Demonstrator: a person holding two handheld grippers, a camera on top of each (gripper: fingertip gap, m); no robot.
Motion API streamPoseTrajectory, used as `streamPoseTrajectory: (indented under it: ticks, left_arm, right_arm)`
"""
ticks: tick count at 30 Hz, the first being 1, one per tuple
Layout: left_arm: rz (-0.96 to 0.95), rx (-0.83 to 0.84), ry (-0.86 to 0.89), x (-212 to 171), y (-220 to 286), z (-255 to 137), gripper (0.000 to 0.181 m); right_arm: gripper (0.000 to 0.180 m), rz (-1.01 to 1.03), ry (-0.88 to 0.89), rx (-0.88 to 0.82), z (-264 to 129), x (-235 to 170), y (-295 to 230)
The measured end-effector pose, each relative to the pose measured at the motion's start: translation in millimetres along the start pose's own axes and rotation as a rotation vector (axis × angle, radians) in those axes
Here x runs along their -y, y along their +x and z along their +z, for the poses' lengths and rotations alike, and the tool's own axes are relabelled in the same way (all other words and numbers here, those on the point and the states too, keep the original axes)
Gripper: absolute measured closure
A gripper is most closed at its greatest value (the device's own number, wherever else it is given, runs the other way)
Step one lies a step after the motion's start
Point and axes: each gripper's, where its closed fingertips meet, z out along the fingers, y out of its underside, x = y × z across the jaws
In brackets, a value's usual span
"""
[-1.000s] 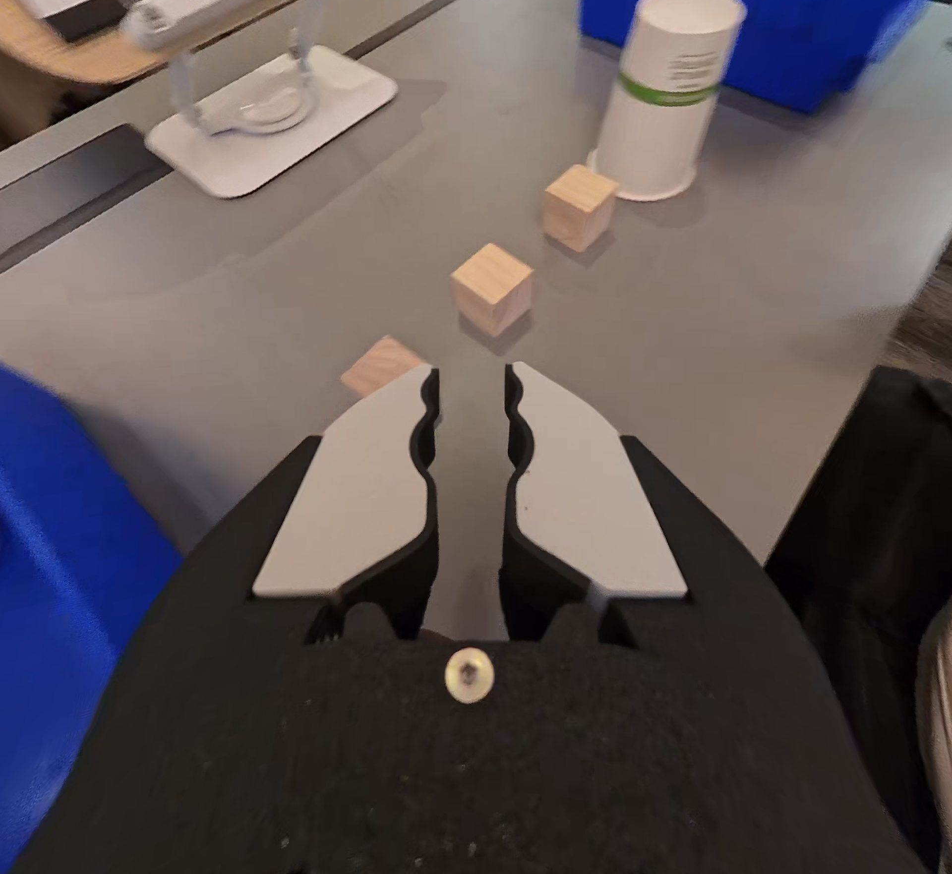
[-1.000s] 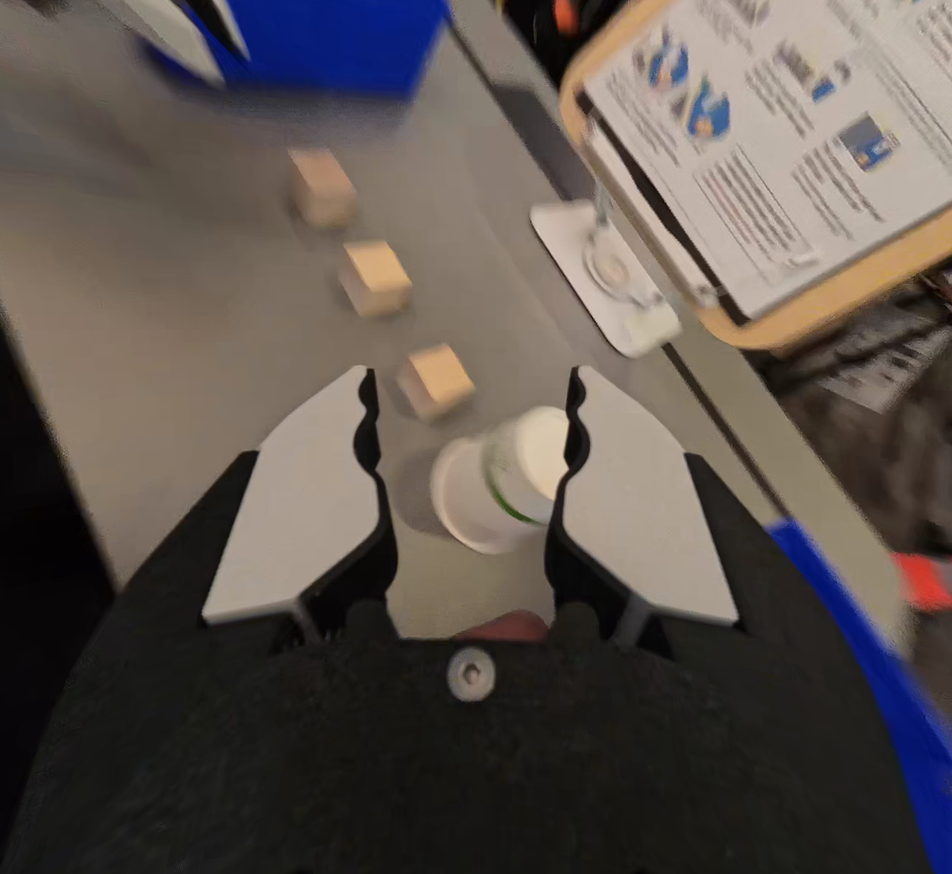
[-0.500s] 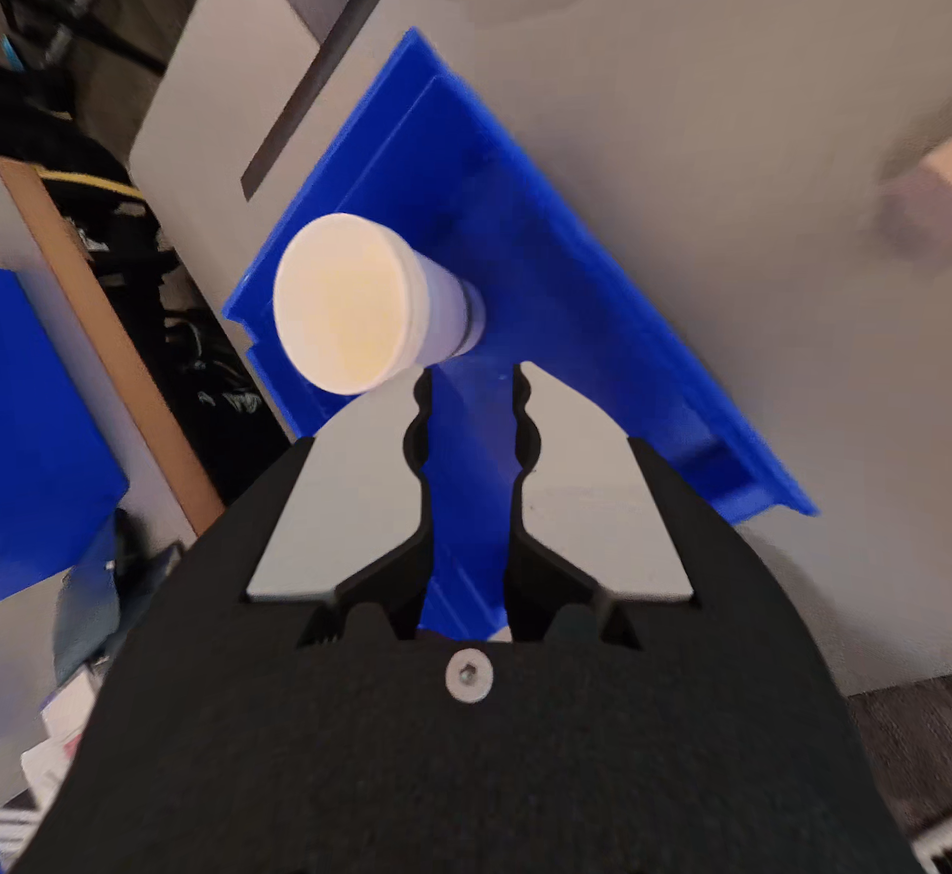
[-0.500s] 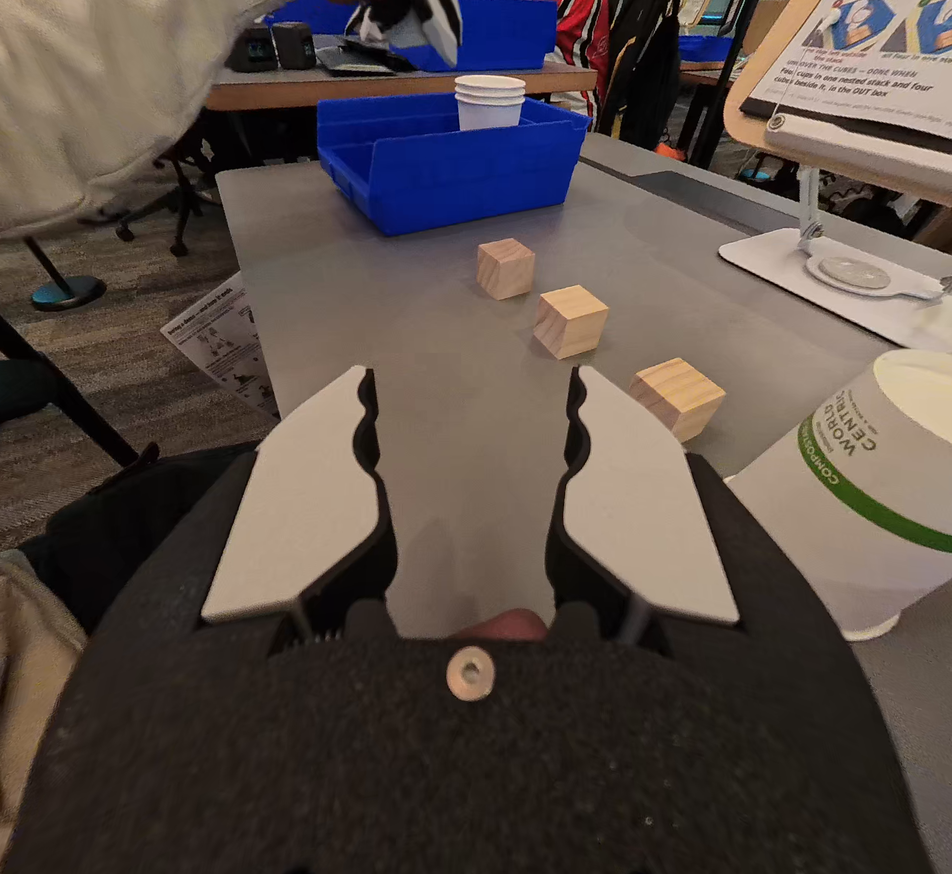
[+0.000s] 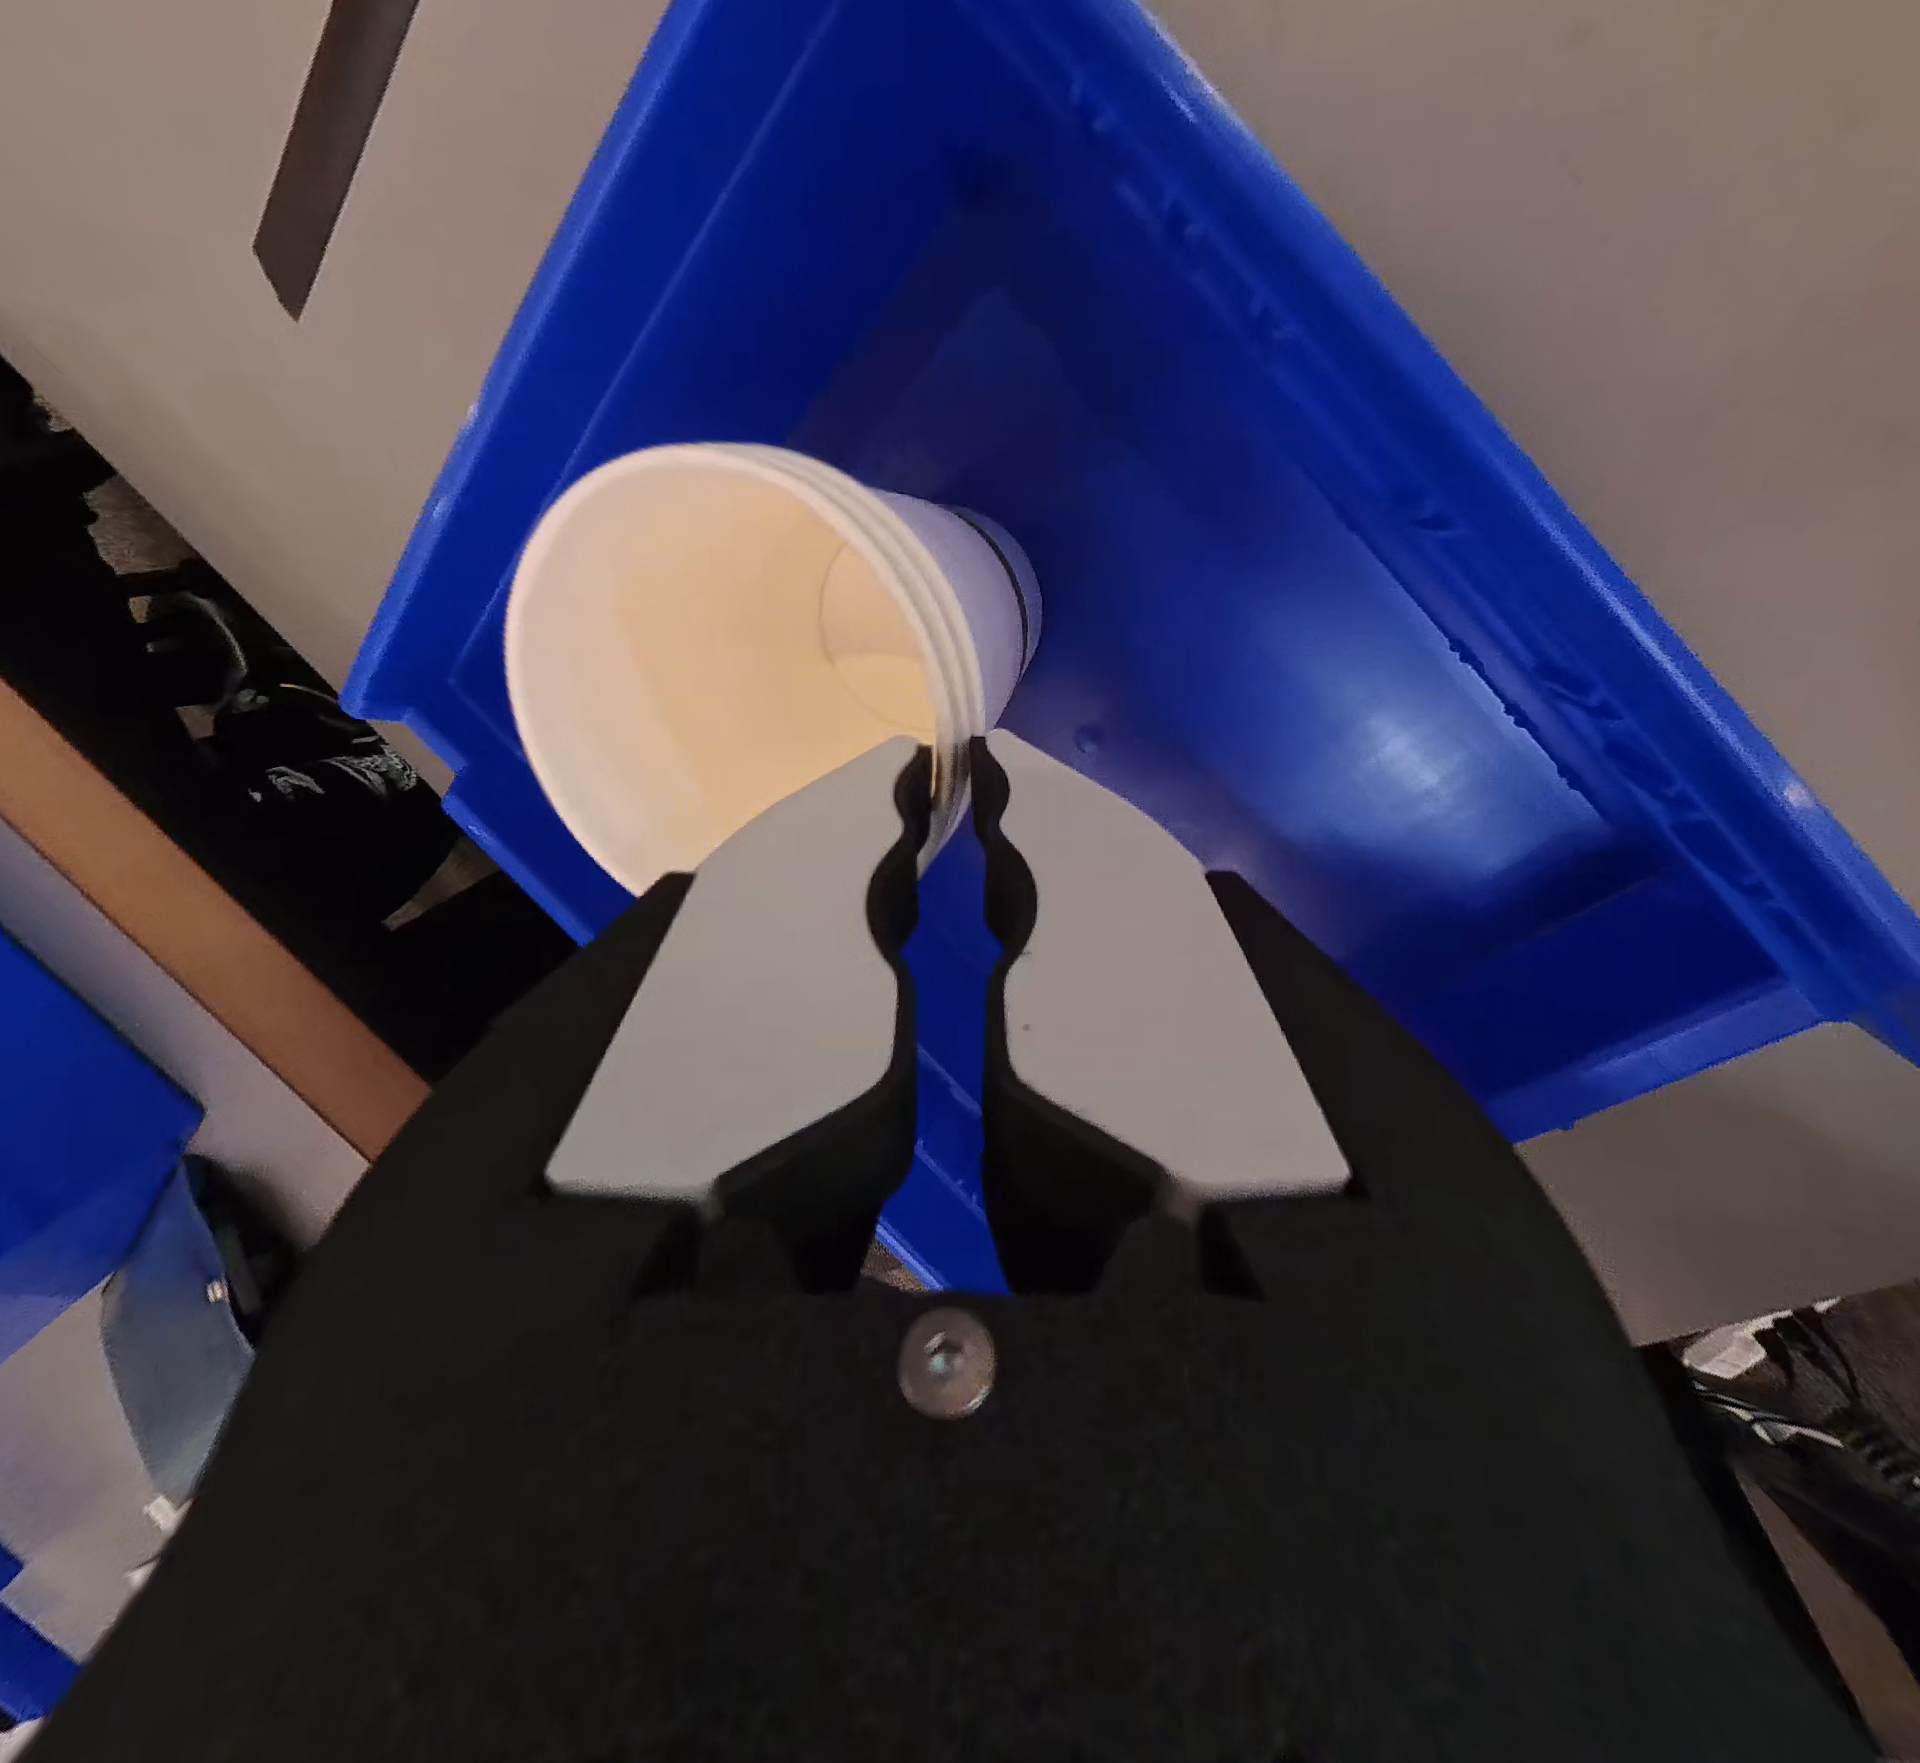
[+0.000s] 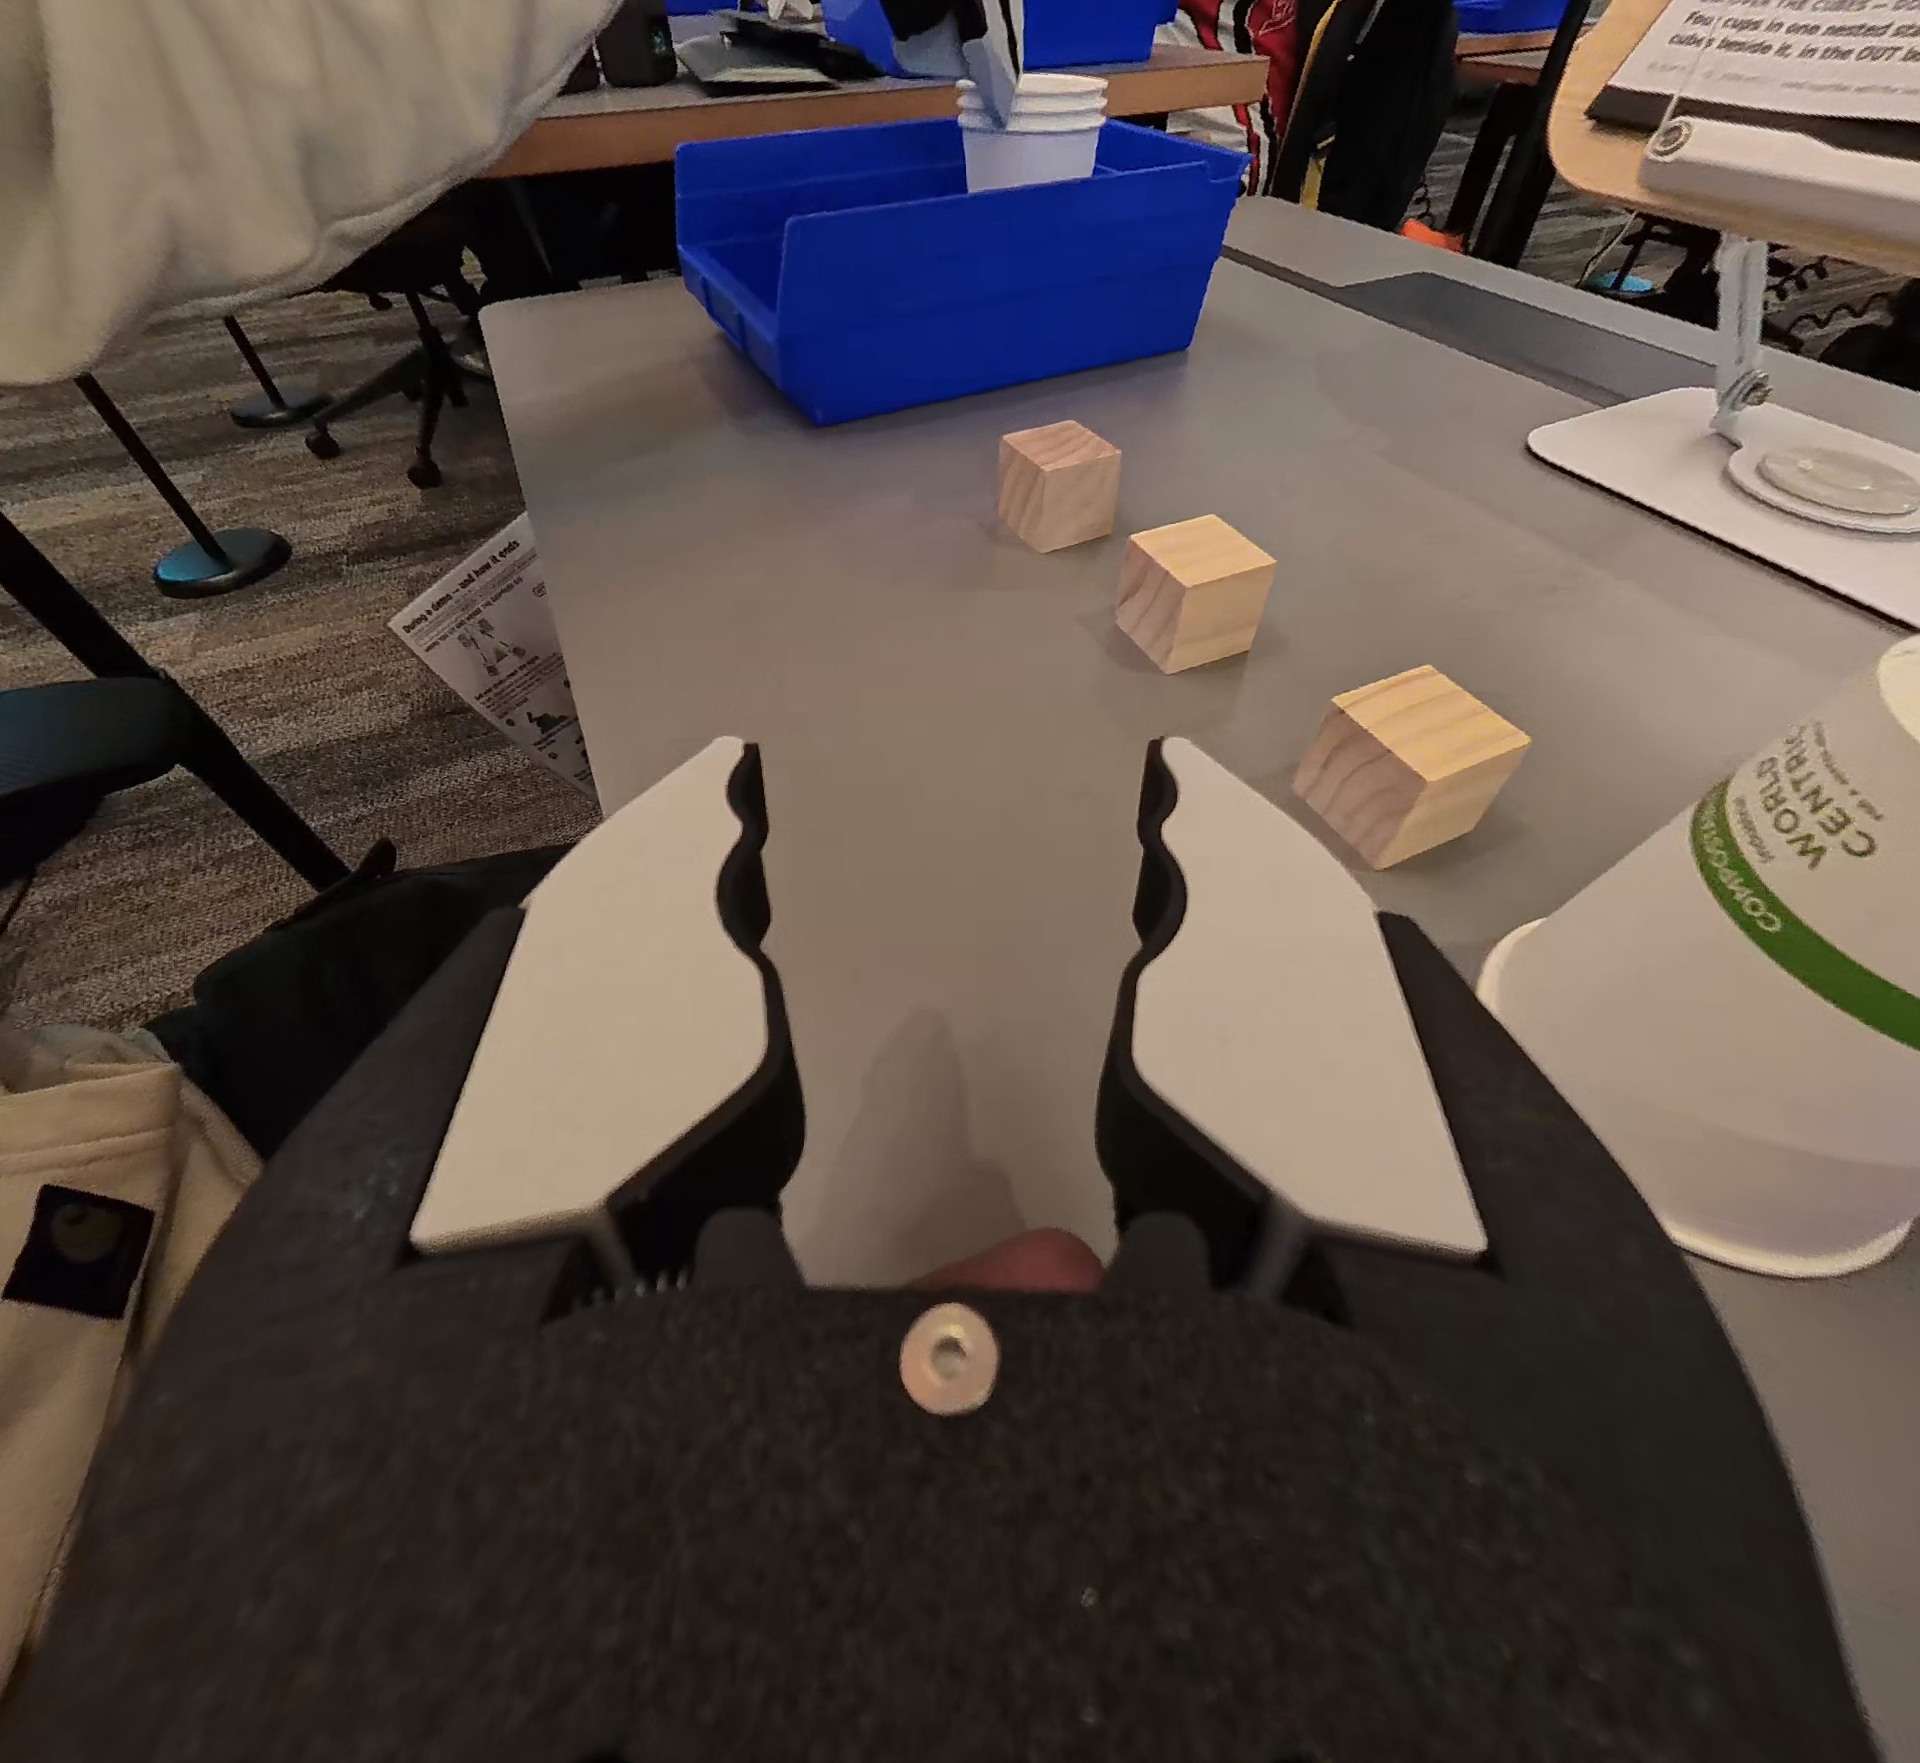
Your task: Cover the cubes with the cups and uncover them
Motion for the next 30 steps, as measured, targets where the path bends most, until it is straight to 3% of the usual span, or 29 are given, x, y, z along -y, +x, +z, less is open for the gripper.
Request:
streamPoseTrajectory:
  ticks: [8,14,30]
  left_arm:
    - [0.017,0.008,-0.009,-2,0,-2,0.164]
    - [0.018,-0.035,-0.006,-2,6,-1,0.175]
    - [0.05,-0.016,-0.006,-1,8,-20,0.174]
  right_arm:
    - [0.111,0.008,-0.017,0.034,3,-5,-7]
    - [0.111,-0.001,-0.03,0.045,2,-5,-9]
    - [0.112,-0.013,-0.057,0.076,3,-9,-17]
